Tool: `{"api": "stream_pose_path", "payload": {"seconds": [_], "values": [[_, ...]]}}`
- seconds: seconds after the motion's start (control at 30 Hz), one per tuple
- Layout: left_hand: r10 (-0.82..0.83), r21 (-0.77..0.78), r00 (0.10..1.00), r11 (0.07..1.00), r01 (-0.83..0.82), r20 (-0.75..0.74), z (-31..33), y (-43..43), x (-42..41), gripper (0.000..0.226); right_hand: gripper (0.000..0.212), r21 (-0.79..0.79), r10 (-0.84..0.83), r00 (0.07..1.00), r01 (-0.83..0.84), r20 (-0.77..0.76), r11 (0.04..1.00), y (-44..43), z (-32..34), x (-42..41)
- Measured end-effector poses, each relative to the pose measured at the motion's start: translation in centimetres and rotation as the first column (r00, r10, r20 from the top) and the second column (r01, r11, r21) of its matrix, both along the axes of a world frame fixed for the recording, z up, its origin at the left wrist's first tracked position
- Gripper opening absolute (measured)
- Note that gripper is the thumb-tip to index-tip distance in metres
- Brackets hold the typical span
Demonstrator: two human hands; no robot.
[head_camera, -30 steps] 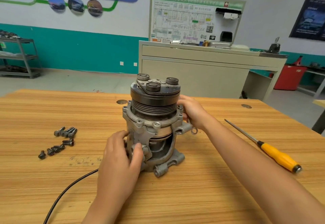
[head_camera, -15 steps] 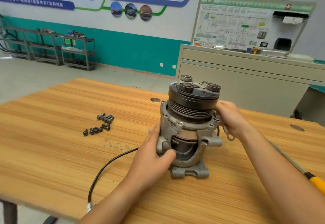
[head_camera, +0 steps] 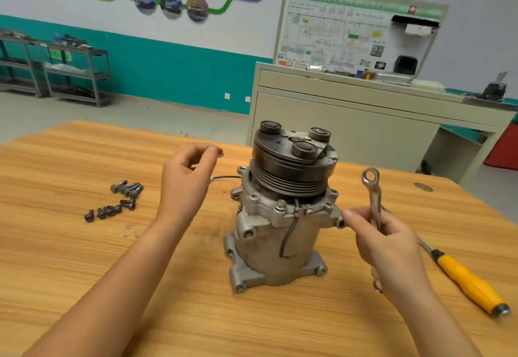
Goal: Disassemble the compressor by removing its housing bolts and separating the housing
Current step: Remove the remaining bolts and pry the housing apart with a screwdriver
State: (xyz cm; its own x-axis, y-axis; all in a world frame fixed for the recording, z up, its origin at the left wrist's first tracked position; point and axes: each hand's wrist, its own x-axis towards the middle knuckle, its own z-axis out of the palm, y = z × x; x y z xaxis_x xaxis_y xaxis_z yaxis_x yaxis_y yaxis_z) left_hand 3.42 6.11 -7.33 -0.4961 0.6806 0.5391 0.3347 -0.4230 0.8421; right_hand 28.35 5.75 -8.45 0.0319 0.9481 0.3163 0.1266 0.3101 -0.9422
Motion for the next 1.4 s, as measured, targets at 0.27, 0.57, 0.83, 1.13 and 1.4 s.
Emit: {"api": "stream_pose_path", "payload": {"seconds": [0.27, 0.57, 0.83, 1.13, 1.4], "values": [[0.051, -0.036, 0.850, 0.996, -0.082, -0.524, -0.9, -6.7, 7.4, 0.046, 0.017, -0.099, -0.080, 0.995, 0.075, -0.057, 0.992, 1.0, -1.2, -0.1], [0.146, -0.034, 0.909, 0.984, -0.173, -0.390, -0.9, -6.1, 7.9, 0.007, 0.009, 0.004, -0.120, 0.993, 0.120, -0.015, 0.993, -0.4, -3.0, -0.7], [0.123, 0.019, 0.956, 0.992, -0.123, -0.265, -1.7, -6.5, 9.0, 0.022, 0.008, 0.012, -0.112, 0.992, 0.113, -0.051, 0.994, -0.2, -3.3, -0.8], [0.112, -0.013, 0.951, 0.993, -0.120, -0.288, 0.3, -5.0, 8.8, 0.027, 0.002, -0.022, -0.117, 0.993, 0.117, -0.012, 0.993, 2.0, -2.7, -0.2], [0.104, 0.246, 0.958, 0.969, -0.036, -0.268, -0.9, -4.2, 4.7, 0.020, 0.019, -0.103, -0.156, 0.972, 0.140, -0.175, 0.985, 2.3, -1.1, -0.5]]}}
